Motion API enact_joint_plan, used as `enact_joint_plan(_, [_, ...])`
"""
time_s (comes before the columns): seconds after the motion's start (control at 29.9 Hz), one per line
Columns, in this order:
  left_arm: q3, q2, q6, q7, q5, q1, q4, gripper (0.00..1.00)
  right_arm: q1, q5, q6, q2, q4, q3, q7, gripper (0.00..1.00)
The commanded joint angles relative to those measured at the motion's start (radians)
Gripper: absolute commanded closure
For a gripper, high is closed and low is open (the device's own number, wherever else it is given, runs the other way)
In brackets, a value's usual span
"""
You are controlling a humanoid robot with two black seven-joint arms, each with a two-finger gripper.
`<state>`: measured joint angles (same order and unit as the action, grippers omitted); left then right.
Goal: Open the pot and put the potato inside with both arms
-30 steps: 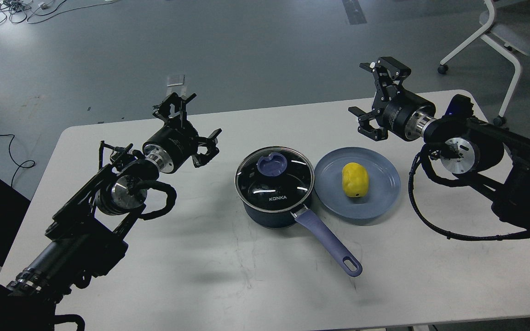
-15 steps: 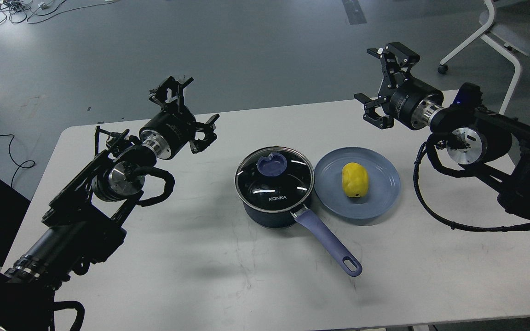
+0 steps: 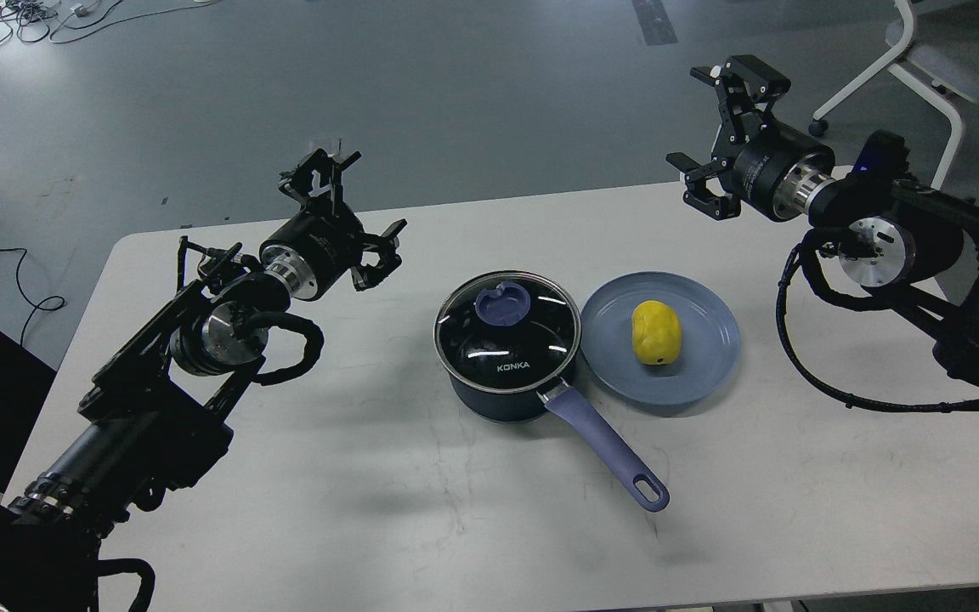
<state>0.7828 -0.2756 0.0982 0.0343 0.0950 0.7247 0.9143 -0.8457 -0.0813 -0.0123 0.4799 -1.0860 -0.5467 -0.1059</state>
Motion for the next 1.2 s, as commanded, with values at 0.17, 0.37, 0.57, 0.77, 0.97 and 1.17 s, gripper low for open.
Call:
enact_joint_plan(0.17, [0.003,0.004,-0.040,-0.013,-0.001,0.002,0.000,0.02,-0.003,0.000,0.000,0.022,-0.005,0.004,0.000,0.00])
enact_joint_plan(0.37, [0.007,0.004,-0.058,-0.016,0.000,0.012,0.000,0.02,-0.013,0.000,0.000,0.017,0.001,0.005,0.000,0.00])
enact_joint_plan(0.57, [-0.002,0.004,-0.060,-0.017,0.034,0.035,0.001,0.02,-0.015,-0.002,0.000,0.013,0.003,0.007,0.000,0.00])
enact_joint_plan(0.77, [-0.043,0.007,-0.245,-0.053,0.597,0.085,0.012,0.02,-0.015,-0.002,0.000,0.013,0.015,0.007,-0.002,0.00])
enact_joint_plan(0.97, [-0.261,-0.039,-0.379,-0.060,1.015,0.119,0.061,0.02,-0.003,-0.002,0.000,0.020,0.044,0.005,0.000,0.00])
enact_joint_plan(1.17, [-0.382,-0.108,-0.434,-0.068,1.326,0.183,0.182,0.02,0.020,0.002,0.003,0.019,0.060,-0.016,0.000,0.00])
